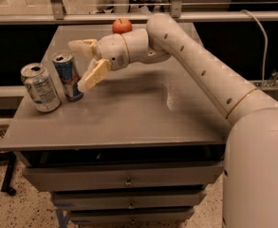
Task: Move redbull can near 7up can
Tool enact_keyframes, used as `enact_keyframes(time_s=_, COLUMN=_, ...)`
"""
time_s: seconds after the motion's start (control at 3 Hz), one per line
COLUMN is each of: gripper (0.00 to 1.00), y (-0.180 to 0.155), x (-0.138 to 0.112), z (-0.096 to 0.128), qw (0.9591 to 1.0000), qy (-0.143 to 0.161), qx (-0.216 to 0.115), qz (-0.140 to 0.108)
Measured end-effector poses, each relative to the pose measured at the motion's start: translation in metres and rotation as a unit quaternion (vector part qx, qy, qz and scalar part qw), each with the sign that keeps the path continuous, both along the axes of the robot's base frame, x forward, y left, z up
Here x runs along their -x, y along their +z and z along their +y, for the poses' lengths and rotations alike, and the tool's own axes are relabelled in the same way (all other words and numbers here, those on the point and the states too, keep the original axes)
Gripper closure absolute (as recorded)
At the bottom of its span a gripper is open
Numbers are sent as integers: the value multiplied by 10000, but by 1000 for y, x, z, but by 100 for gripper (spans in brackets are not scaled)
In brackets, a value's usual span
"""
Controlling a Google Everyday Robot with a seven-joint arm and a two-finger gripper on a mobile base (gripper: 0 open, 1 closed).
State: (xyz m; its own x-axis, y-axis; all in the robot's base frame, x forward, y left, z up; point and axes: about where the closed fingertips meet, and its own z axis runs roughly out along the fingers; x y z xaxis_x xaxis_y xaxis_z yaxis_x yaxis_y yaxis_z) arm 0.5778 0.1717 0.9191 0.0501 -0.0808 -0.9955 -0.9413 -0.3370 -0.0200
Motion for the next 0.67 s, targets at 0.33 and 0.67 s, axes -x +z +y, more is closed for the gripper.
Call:
enact_keyframes(time_s=0.33, gripper=0, y=15, x=-33, z=-68, qw=9968, qy=-706, qx=-11, qz=-370)
enact_keyframes(time_s=0.67, gripper=0, y=46, x=-80, z=-175, qw=9807, qy=-1739, qx=-106, qz=-883)
